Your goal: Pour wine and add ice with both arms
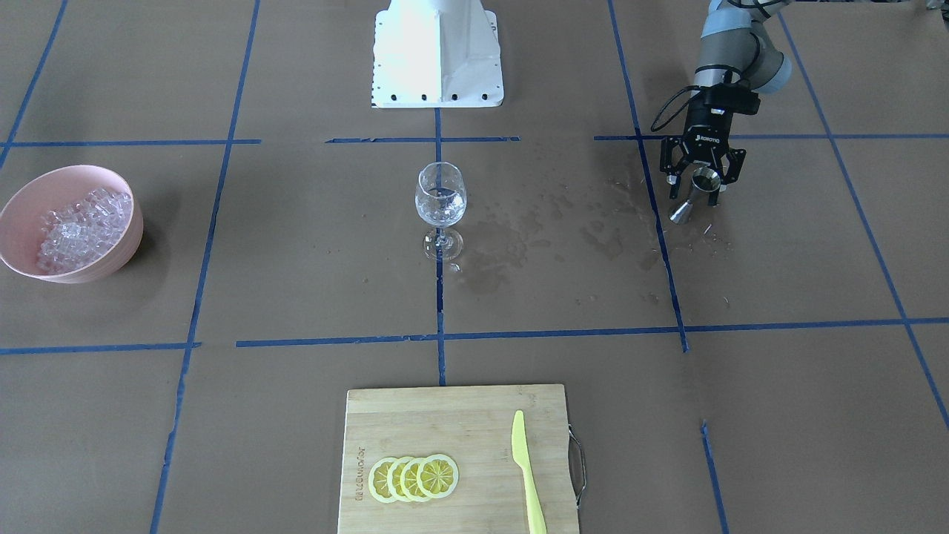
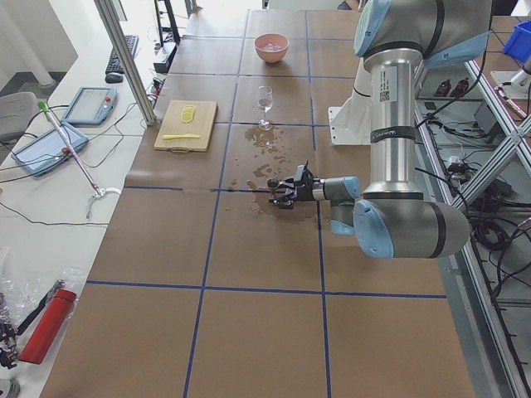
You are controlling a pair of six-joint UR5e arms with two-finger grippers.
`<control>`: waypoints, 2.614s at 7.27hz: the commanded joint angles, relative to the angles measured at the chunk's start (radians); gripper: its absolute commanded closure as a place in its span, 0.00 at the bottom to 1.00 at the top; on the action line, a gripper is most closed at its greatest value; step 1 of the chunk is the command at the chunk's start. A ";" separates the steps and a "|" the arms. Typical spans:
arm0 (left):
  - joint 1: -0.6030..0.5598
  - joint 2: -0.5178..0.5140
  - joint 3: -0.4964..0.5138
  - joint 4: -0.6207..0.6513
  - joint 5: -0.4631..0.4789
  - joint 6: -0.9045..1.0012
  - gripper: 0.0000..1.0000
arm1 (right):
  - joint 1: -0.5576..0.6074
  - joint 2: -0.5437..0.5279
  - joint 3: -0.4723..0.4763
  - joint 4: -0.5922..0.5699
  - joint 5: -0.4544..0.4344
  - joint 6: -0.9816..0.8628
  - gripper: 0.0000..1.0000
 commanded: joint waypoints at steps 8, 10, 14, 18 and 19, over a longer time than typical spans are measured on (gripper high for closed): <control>0.000 -0.009 0.001 -0.002 0.000 0.001 0.69 | 0.000 0.002 0.000 0.000 0.000 -0.002 0.00; 0.000 -0.009 0.001 -0.002 0.000 0.001 0.69 | 0.000 0.002 0.000 0.000 -0.002 -0.002 0.00; -0.003 -0.002 0.007 -0.200 -0.001 0.027 0.94 | 0.000 0.006 -0.003 0.000 -0.002 -0.002 0.00; -0.003 -0.008 -0.021 -0.365 -0.008 0.605 1.00 | 0.000 0.008 -0.007 0.000 -0.002 -0.001 0.00; -0.003 -0.008 -0.098 -0.388 -0.027 0.745 1.00 | 0.000 0.008 -0.008 0.000 -0.002 -0.002 0.00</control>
